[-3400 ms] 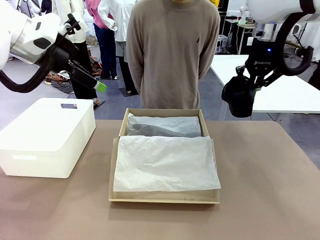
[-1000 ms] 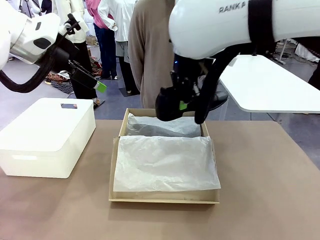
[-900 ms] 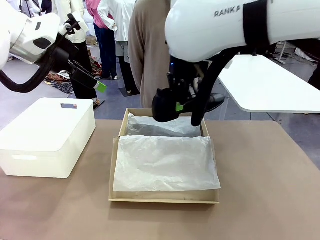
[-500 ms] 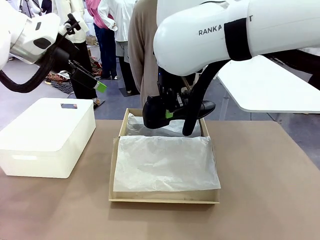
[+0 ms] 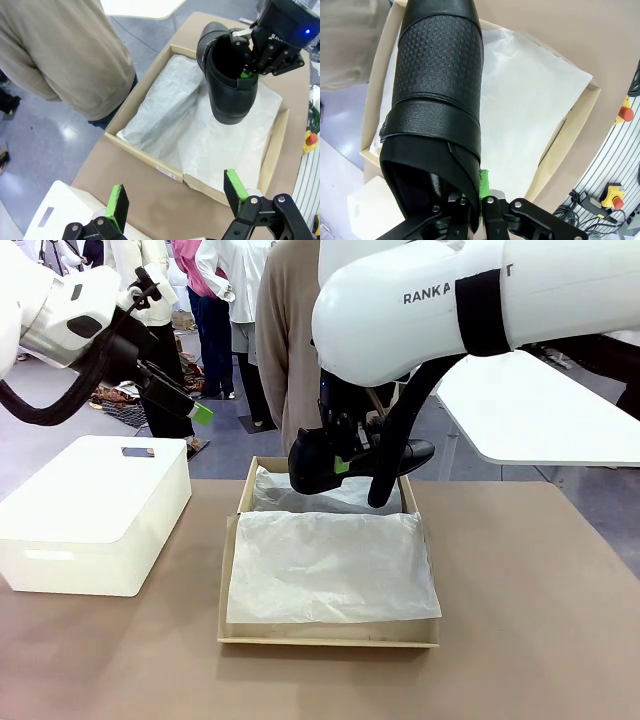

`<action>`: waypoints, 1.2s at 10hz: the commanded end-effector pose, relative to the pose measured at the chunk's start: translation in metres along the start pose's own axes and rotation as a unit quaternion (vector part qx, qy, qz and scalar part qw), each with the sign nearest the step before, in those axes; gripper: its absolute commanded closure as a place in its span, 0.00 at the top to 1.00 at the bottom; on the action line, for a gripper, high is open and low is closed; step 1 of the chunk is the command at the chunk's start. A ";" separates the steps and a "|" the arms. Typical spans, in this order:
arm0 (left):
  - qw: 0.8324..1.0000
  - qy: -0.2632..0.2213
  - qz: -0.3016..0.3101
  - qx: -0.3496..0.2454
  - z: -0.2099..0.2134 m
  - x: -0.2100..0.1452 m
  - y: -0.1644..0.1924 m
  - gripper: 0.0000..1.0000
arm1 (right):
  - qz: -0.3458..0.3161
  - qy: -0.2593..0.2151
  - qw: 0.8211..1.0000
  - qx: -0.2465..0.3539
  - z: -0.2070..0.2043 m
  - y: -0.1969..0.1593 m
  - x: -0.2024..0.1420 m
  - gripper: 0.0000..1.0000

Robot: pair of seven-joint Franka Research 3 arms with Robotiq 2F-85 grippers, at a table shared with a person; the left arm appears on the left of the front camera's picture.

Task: Pack the shoes into the box.
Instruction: Place the other shoe of the Shoes into the Shoes Box.

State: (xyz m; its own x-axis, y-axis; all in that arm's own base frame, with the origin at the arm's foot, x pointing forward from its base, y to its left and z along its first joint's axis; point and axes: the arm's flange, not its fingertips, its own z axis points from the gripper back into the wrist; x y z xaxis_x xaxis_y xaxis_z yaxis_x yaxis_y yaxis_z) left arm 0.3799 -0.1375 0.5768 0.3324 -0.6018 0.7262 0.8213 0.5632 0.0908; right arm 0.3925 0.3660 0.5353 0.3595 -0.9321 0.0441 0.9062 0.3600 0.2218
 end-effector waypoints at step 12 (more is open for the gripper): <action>1.000 -0.006 -0.002 -0.009 0.001 0.000 0.001 1.00 | -0.169 -0.022 0.985 0.012 -0.051 0.052 -0.048 0.00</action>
State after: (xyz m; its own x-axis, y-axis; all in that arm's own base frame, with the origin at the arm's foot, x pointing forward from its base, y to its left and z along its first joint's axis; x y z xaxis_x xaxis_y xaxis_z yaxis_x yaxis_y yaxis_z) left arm 0.3799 -0.1375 0.5769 0.3324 -0.6018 0.7262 0.8213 0.5632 0.0908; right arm 0.4289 0.4231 0.4896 0.0745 -0.9972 0.0041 0.9762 0.0738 0.2042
